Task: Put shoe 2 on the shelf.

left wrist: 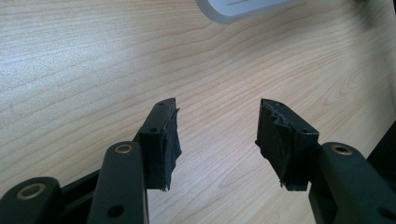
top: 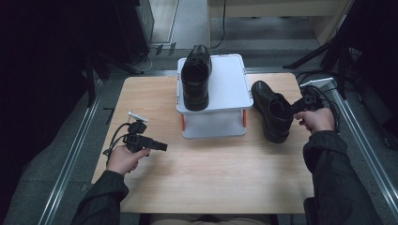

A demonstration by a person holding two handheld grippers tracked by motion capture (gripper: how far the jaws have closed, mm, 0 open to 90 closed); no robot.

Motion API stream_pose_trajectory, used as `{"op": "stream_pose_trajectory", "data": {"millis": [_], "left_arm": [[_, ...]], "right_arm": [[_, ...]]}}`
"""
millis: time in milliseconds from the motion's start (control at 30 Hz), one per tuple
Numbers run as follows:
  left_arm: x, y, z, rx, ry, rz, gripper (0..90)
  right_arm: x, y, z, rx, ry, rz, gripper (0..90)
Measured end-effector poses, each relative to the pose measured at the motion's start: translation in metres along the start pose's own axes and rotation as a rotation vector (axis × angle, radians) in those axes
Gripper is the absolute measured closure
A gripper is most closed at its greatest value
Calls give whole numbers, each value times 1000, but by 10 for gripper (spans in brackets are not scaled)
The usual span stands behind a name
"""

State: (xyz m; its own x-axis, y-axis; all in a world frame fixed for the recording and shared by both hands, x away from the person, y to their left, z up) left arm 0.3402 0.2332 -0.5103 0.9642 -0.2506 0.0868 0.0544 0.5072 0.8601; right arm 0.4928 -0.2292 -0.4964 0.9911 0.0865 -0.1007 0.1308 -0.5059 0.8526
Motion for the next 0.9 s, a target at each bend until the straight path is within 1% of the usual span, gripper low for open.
{"op": "stream_pose_trajectory", "data": {"millis": [100,133,167,200,233,267,300,333,367,400,467,500,567,600,633,700,733,767,800,833,867,900], "left_arm": [[0,-1,1,1,-4,-2,477],[0,-1,1,1,-4,-2,477],[1,-1,1,2,-6,-2,477],[1,-1,1,6,-9,-3,477],[1,-1,0,11,-12,-6,476],[1,-1,0,11,-12,-6,476],[0,-1,1,11,-15,-9,476],[1,-2,2,5,-8,-5,476],[1,-2,2,4,-10,-6,476],[1,-1,2,3,-11,-7,475],[1,-1,2,1,-12,-5,476],[1,-1,2,1,-12,-5,475],[2,-1,2,1,-16,-3,475],[2,-1,2,1,-16,-3,475],[2,-1,2,-2,-14,-1,475],[2,-1,2,-1,-14,0,475],[2,-1,2,-1,-14,0,475],[2,-1,2,-2,-16,-1,475],[2,-1,2,-2,-16,-1,475],[3,-1,2,-4,-12,1,475],[3,-1,2,-4,-12,1,475],[3,-1,2,-5,-11,1,475]], "right_arm": [[0,12,-4,-5,-8,1,849],[0,12,-4,-5,-8,1,849],[0,16,-6,-8,-12,4,849],[1,25,-9,-5,-14,19,848],[1,29,-11,1,-16,21,848],[1,29,-11,1,-16,21,848],[1,38,-17,3,-2,30,846],[1,42,-20,1,5,29,846],[1,42,-20,1,5,29,846],[1,51,-26,-10,15,31,847],[1,59,-32,-16,25,33,847],[1,63,-36,-15,24,32,847],[2,72,-43,-14,26,45,846],[2,72,-43,-14,26,45,846],[3,80,-50,-17,28,51,845],[5,89,-57,-18,42,60,845],[5,89,-57,-18,42,60,845],[7,97,-64,-14,46,72,846],[7,97,-64,-14,46,72,846],[9,104,-72,-18,53,79,845],[10,108,-75,-22,53,85,845],[10,108,-75,-22,53,85,845]]}}
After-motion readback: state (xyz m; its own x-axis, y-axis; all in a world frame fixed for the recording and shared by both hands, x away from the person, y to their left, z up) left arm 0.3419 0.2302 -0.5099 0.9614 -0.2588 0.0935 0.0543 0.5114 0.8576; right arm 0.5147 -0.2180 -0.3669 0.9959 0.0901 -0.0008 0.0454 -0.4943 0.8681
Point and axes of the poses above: each handheld gripper's, and its own axes: y roughly backward along the jaws, x roughly out of its top, z roughly to its right, the point moved 9 cm from there along -y, roughly forward along the jaws, and after that the axes turned 14 degrees about -z, right-handed, at the moved point
